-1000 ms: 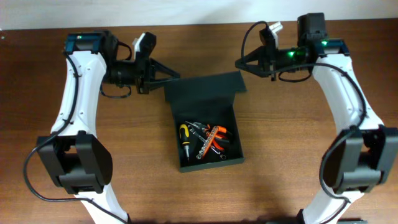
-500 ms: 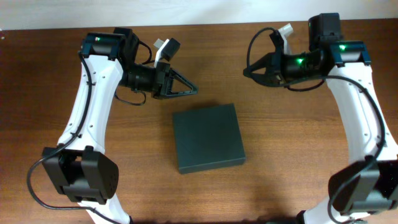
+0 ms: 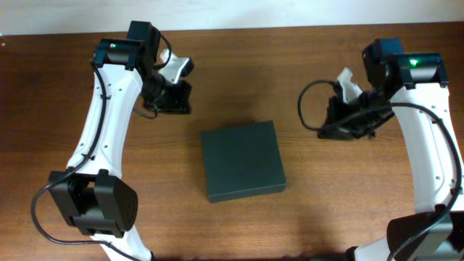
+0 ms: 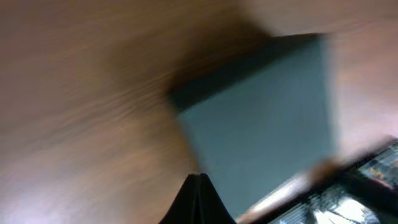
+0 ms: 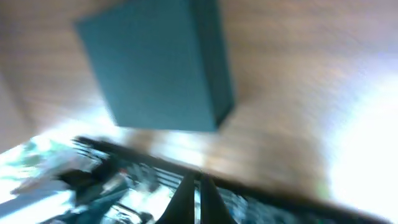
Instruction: Pack container
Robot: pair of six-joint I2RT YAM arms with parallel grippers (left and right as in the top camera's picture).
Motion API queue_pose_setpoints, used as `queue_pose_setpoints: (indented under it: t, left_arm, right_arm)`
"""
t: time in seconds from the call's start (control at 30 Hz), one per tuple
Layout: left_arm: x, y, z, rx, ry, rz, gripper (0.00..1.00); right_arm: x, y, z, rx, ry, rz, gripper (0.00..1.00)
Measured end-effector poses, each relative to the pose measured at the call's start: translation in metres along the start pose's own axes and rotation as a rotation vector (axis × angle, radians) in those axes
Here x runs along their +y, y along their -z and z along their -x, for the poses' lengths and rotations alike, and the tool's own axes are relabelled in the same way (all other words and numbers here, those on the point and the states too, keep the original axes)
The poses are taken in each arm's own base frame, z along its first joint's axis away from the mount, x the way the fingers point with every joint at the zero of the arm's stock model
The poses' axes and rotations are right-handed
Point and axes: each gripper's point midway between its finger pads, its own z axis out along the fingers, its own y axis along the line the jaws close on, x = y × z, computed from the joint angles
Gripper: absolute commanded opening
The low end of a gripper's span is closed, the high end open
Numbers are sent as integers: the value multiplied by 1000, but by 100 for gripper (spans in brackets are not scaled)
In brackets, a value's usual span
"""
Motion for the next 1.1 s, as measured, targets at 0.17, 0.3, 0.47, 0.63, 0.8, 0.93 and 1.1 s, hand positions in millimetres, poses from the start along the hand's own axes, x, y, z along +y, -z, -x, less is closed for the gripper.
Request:
queue_pose_setpoints:
  t: [0.17,0.3,0.47,0.63,0.8,0.93,1.1]
  left_arm:
    - [32,4,-18,68,108,192,2]
    - [45,9,-36,131,177,287,2]
    - [51,15,-57,210,224,340,2]
    - [49,18,-59,207,229,337,2]
    - [36,49,-64,98,218,337,2]
    - [16,101,-79,-89,192,342,2]
    - [-5,153,-108,-284,159,339,2]
  right_arm:
    - [-20,1,-4,15,11,-114,4]
    - [-21,0,-6,19,35,-153,4]
    - [3,-13,-17,53,148,-182,4]
    - [37,-12,-43,34,292,-178,4]
    - [53,17,-71,-92,345,-142,4]
    - [57,52,-101,-250,371,-94,4]
    - [54,92,-147,-461,396,-26,5]
